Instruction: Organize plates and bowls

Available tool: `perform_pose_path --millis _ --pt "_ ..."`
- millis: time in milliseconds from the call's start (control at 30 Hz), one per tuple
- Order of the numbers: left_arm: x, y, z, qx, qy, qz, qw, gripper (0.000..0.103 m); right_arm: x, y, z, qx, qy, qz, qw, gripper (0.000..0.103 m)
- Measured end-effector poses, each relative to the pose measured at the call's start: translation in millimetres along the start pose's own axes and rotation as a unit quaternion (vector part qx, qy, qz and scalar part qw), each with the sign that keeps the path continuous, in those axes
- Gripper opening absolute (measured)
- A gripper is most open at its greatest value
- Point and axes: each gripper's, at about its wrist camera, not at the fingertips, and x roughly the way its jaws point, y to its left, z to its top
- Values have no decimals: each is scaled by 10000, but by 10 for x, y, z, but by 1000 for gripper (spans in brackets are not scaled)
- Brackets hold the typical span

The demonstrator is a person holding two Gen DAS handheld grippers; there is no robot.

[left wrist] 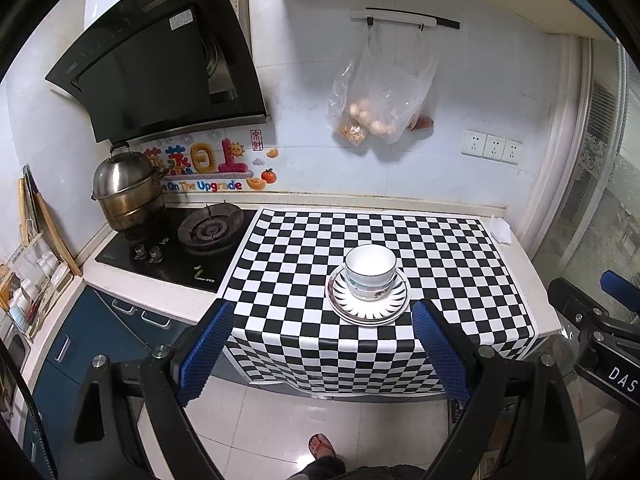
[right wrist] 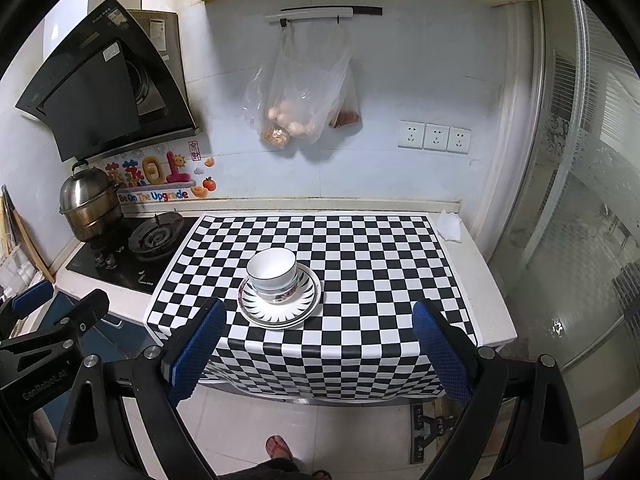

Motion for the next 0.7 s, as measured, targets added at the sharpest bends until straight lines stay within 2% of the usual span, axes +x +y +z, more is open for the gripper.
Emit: perform_pose_path --millis 700 --pt "-134 -15 -93 10 -138 19 9999 91 -193 27 -74 39 -72 -62 9999 96"
